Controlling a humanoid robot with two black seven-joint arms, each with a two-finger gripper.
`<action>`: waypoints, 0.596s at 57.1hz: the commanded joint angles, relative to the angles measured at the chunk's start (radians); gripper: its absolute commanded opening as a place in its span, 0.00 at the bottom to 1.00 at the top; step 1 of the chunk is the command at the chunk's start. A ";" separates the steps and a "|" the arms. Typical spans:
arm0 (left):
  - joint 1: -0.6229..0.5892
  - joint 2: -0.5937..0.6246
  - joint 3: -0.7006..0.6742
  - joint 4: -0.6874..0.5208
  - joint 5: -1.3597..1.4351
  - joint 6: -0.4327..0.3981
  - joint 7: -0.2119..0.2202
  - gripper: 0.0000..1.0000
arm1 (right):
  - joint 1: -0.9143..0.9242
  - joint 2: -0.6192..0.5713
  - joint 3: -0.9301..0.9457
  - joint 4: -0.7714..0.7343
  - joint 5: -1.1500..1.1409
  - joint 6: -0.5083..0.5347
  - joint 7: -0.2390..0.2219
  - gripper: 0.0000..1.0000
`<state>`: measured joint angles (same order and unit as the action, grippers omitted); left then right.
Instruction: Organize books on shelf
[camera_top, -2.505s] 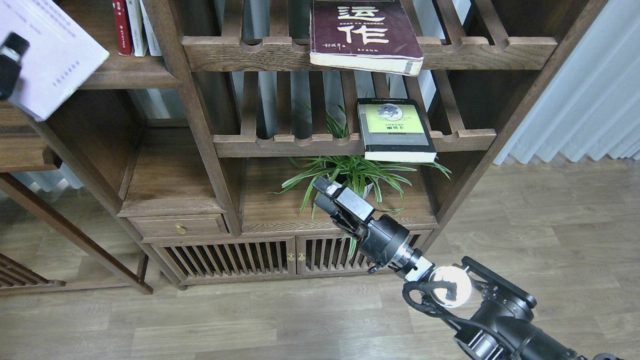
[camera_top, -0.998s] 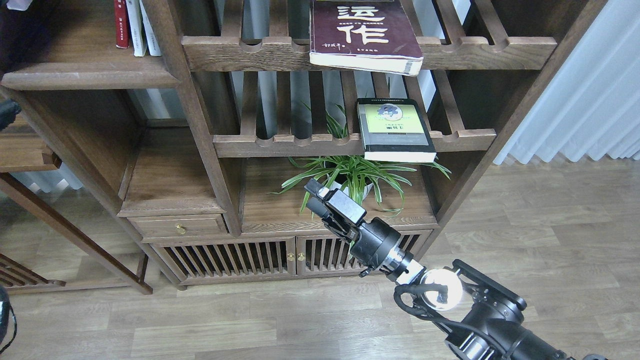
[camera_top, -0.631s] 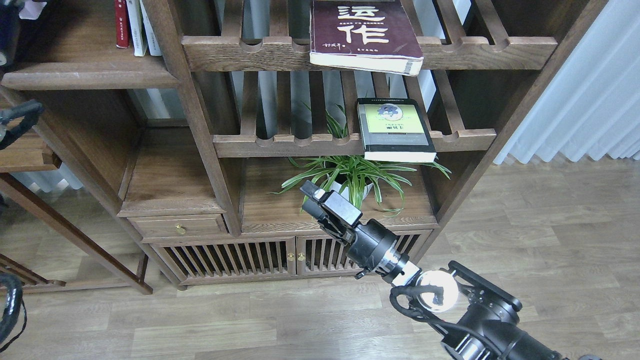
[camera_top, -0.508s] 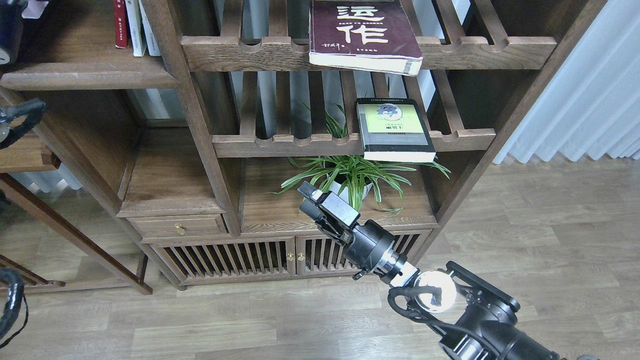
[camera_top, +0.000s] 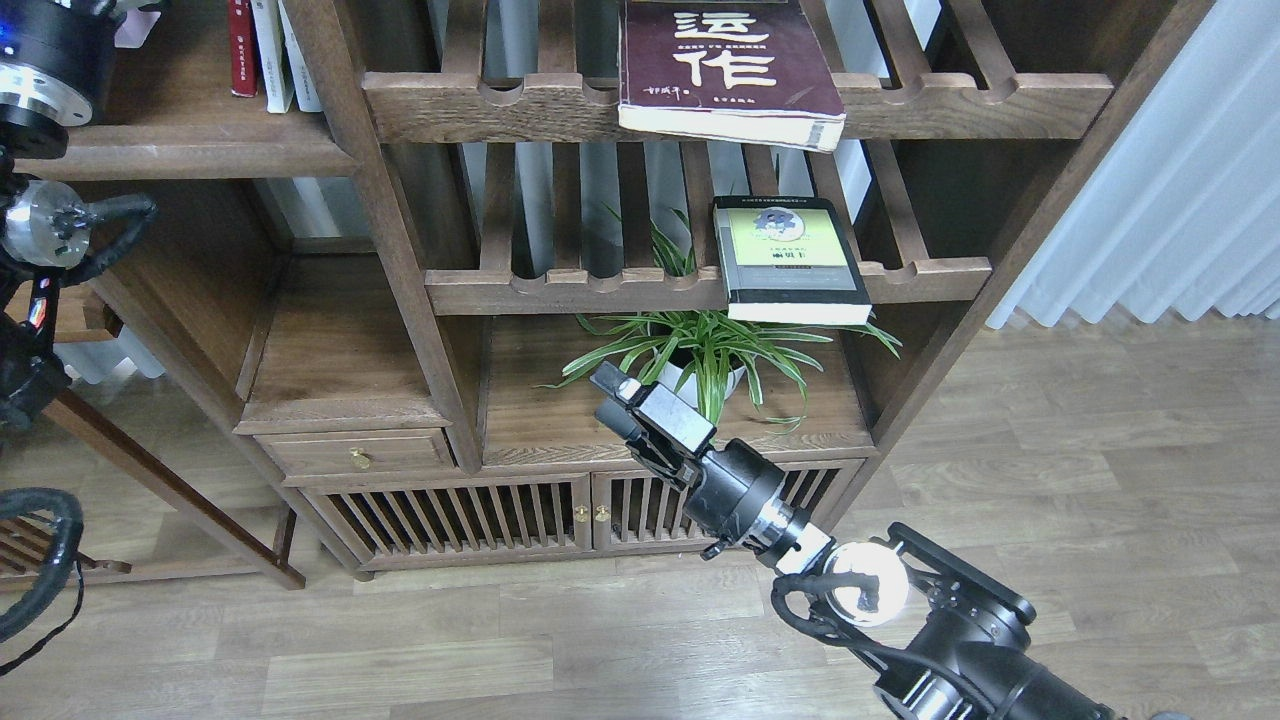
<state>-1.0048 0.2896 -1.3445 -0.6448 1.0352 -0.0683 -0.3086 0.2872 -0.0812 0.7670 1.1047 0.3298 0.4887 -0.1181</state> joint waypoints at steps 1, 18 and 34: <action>-0.002 0.002 0.019 0.028 -0.001 -0.001 -0.012 0.00 | 0.001 0.000 0.002 0.000 0.000 0.000 0.000 0.98; -0.002 0.000 0.024 0.079 -0.001 -0.001 -0.015 0.00 | 0.001 0.000 0.003 0.001 0.000 0.000 0.000 0.98; -0.009 -0.004 0.067 0.129 -0.003 0.001 -0.043 0.02 | 0.004 0.000 0.003 0.001 0.002 0.000 0.000 0.98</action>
<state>-1.0062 0.2880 -1.2948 -0.5356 1.0338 -0.0690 -0.3473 0.2909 -0.0812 0.7702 1.1053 0.3299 0.4887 -0.1181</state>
